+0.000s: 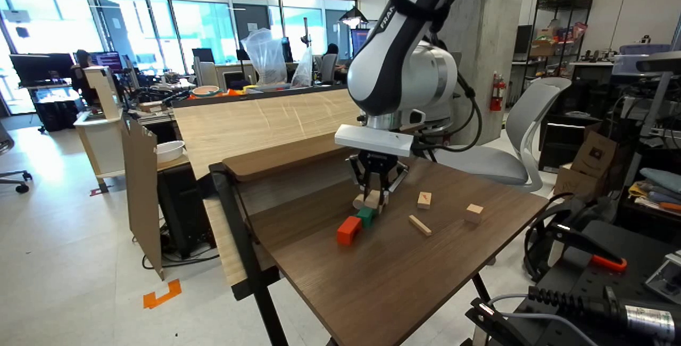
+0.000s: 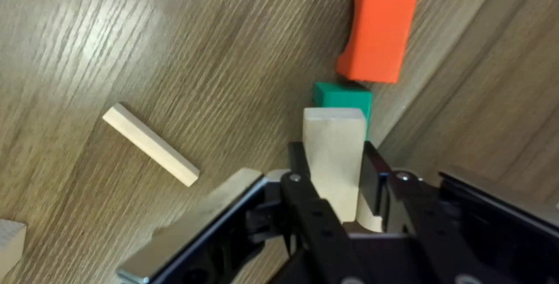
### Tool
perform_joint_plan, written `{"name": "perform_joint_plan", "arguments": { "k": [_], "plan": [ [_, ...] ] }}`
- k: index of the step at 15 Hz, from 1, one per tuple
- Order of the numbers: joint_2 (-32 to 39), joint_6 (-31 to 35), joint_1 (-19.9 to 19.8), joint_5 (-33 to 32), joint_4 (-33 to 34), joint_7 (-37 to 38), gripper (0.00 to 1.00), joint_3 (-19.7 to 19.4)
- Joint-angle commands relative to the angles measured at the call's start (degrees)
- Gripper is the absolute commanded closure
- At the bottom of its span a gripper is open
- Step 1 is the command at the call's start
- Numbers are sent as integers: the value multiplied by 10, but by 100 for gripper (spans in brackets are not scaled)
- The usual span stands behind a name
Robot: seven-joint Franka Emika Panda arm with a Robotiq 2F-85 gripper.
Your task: Place the wooden block on top of the orange and the green blocks
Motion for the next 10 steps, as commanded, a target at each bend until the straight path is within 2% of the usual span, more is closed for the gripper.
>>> {"name": "perform_joint_plan", "arguments": {
  "k": [1, 10],
  "plan": [
    [-18, 0, 9, 20, -17, 6, 92, 8],
    [-1, 0, 26, 21, -1, 42, 92, 8]
  ]
}}
